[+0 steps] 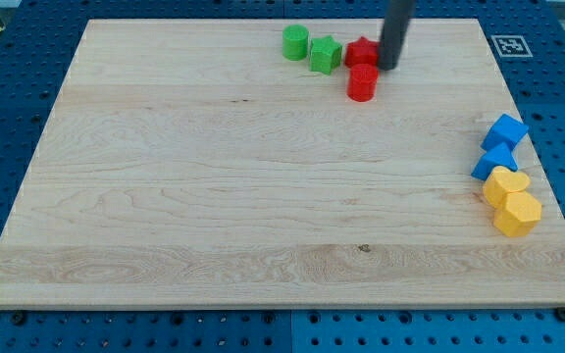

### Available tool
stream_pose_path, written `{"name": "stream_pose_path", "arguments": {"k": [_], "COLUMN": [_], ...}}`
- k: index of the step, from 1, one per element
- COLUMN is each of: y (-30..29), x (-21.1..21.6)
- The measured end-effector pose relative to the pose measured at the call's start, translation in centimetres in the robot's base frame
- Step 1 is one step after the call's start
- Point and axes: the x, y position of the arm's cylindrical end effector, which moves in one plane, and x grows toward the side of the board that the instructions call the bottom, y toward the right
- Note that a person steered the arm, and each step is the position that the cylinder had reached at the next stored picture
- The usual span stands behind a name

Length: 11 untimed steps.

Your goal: Push the blue cube a bit left

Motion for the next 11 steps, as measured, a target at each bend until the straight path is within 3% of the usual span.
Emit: {"name": "stream_pose_path", "arguments": {"k": [1, 2, 6, 7, 8, 11], "y": [-3.1, -0.5, 16.8, 18.3, 17.1, 12.1], "x": [0.1, 3.4, 9.0, 11.1, 13.6, 15.5]}}
